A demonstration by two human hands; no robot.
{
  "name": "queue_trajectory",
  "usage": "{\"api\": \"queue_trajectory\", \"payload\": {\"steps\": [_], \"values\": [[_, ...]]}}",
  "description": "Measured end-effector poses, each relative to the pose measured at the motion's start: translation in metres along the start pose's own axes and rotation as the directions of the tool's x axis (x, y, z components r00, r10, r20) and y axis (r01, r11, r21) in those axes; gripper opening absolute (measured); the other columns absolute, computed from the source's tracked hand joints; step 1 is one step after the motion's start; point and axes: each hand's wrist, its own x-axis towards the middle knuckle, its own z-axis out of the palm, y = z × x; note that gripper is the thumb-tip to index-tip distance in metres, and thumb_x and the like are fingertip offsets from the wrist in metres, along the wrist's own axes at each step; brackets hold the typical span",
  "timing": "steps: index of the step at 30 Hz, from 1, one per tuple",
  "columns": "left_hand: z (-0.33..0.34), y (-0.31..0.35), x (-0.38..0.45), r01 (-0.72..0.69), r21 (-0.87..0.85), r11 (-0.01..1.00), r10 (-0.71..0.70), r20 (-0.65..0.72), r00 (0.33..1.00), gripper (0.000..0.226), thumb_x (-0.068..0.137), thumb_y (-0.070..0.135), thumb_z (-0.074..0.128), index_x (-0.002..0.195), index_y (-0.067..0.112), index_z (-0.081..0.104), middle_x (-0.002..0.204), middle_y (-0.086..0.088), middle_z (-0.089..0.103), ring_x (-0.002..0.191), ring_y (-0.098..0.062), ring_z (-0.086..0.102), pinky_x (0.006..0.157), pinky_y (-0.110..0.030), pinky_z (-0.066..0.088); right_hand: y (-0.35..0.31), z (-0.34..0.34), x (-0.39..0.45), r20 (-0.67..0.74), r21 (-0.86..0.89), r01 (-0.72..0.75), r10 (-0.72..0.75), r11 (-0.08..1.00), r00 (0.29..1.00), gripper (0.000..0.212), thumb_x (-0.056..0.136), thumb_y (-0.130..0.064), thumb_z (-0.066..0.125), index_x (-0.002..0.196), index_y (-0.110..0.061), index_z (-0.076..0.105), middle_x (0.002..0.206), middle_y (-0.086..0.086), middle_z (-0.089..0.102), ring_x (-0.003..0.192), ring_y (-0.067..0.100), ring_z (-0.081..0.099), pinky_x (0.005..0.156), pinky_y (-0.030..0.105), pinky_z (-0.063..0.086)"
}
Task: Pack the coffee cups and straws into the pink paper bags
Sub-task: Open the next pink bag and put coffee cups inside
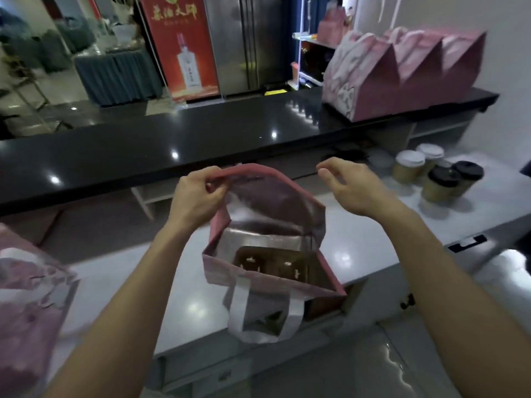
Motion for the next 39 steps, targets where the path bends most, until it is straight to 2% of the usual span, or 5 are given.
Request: {"api": "queue_trajectory", "payload": {"steps": [8, 25, 32, 36, 39], "values": [[0.136, 0.07, 0.043, 0.077, -0.058, 0.995, -0.078, -0.013, 0.997, 0.024, 0.104, 0.027, 0.068, 0.097, 0.049, 0.074, 0.088, 0.011, 0.075, 0.082, -0.018, 0.076, 0.079, -0.052, 0.067, 0.192, -0.069, 0.001, 0.293, -0.296, -0.195, 0.284, 0.935, 0.913, 0.035, 0.109, -0.034, 0.06, 0.141, -0.02, 0.065, 0.134, 0.001, 0.071, 0.114, 0.022, 0.066, 0.095, 0.037, 0.053], [0.29, 0.104, 0.196, 0.152, -0.258, 0.954, -0.146, 0.043, 0.988, 0.033, 0.102, 0.023, 0.072, 0.095, 0.055, 0.077, 0.092, 0.02, 0.078, 0.077, 0.002, 0.076, 0.056, -0.014, 0.058, 0.339, -0.133, 0.152, 0.197, -0.367, -0.23, 0.317, 0.902, 0.928, 0.038, 0.089, -0.029, 0.054, 0.123, -0.022, 0.07, 0.111, 0.007, 0.072, 0.092, 0.029, 0.067, 0.083, 0.048, 0.061], [0.318, 0.105, 0.231, 0.216, -0.252, 0.943, -0.209, 0.053, 0.976, 0.024, 0.102, 0.024, 0.074, 0.099, 0.047, 0.078, 0.09, 0.008, 0.078, 0.071, -0.011, 0.079, 0.057, -0.027, 0.065, 0.374, -0.118, 0.228, 0.285, -0.449, -0.078, 0.226, 0.89, 0.932, 0.066, 0.081, -0.016, 0.076, 0.144, -0.014, 0.056, 0.138, 0.008, 0.053, 0.123, 0.034, 0.059, 0.091, 0.042, 0.052], [0.326, 0.109, 0.239, 0.243, -0.214, 0.946, -0.235, 0.065, 0.97, 0.019, 0.104, 0.023, 0.072, 0.106, 0.042, 0.077, 0.095, 0.004, 0.078, 0.075, -0.003, 0.078, 0.057, -0.016, 0.059, 0.401, -0.11, 0.27, 0.375, -0.536, 0.028, 0.209, 0.843, 0.903, 0.097, 0.078, -0.027, 0.086, 0.161, -0.016, 0.037, 0.158, 0.011, 0.041, 0.148, 0.033, 0.036, 0.118, 0.045, 0.043], [0.327, 0.113, 0.239, 0.286, -0.145, 0.947, -0.274, 0.097, 0.957, 0.016, 0.105, 0.02, 0.072, 0.102, 0.034, 0.078, 0.091, 0.001, 0.078, 0.078, -0.005, 0.077, 0.057, -0.012, 0.056, 0.417, -0.105, 0.293, 0.484, -0.59, 0.097, 0.256, 0.802, 0.837, 0.096, 0.08, -0.041, 0.088, 0.16, -0.02, 0.039, 0.153, 0.013, 0.049, 0.144, 0.033, 0.042, 0.116, 0.045, 0.046]]}}
